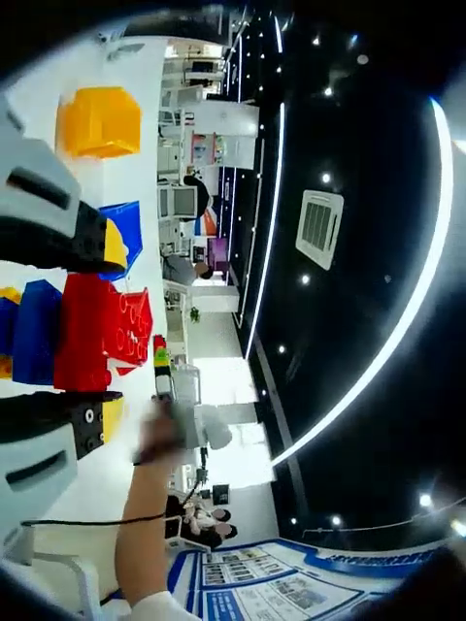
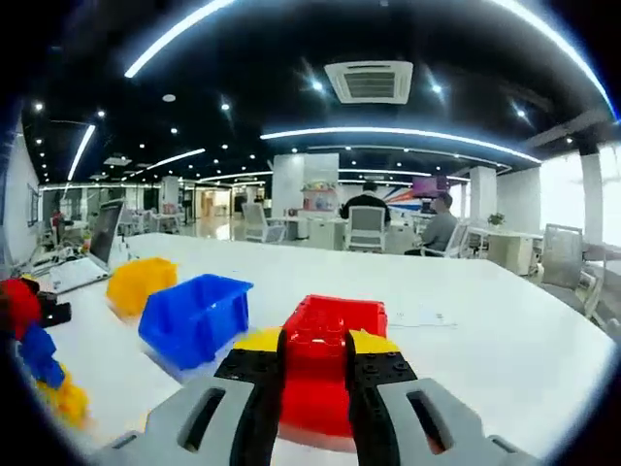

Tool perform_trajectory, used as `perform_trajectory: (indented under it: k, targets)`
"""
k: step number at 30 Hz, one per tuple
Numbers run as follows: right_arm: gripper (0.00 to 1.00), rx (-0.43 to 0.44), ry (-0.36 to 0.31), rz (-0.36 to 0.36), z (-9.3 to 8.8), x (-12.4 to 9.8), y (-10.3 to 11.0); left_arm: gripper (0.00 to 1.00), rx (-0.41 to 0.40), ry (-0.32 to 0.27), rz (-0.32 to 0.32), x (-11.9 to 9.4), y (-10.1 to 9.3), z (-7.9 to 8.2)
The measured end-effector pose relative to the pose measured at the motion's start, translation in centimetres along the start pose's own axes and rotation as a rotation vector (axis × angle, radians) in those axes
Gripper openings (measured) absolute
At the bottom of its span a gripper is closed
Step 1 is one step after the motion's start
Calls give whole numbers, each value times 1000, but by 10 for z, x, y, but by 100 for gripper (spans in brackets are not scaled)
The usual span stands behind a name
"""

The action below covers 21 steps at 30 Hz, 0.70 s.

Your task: Take apart the toy blocks one by one and place each separated block into its matching bin, sorting the blocks by their type until all the connected pieces are disassembled and separated into the correct bins

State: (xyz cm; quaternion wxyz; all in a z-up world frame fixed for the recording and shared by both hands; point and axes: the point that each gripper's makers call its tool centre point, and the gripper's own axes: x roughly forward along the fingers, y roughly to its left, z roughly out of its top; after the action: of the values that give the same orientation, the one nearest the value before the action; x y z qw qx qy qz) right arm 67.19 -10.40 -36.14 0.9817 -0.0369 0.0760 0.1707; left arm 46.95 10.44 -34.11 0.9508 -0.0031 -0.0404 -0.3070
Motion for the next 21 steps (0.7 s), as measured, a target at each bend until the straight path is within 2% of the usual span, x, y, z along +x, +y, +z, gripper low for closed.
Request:
perform_trajectory:
  k: [4,7,14,15,16,17,18,19,21]
  targets:
    - [25,-20,39,-33,-11,19,-8,49,1,-4,-1,0,0,0]
    - [25,-4,40,-45,-13,24,-10,49,0,-7,-2,0,0,0]
    - [26,-39,51,-66,-18,30,-15,49,0,-7,-3,-1,0,1]
    - [27,-76,49,-49,-19,31,-14,49,1,-7,-3,-1,0,1]
    - [40,-104,21,-55,-15,32,-16,49,3,-7,-3,-2,0,1]
    - [56,-97,-39,-27,-6,33,-12,49,4,-7,-6,-2,-1,1]
    - [69,-75,-60,-15,-3,33,-10,49,5,-7,-6,-2,-1,1]
    - [77,-72,-55,-20,-2,31,-12,49,4,-6,-5,-1,-1,0]
    - [70,-80,-59,-12,0,26,-10,49,2,-8,-6,-1,-1,0]
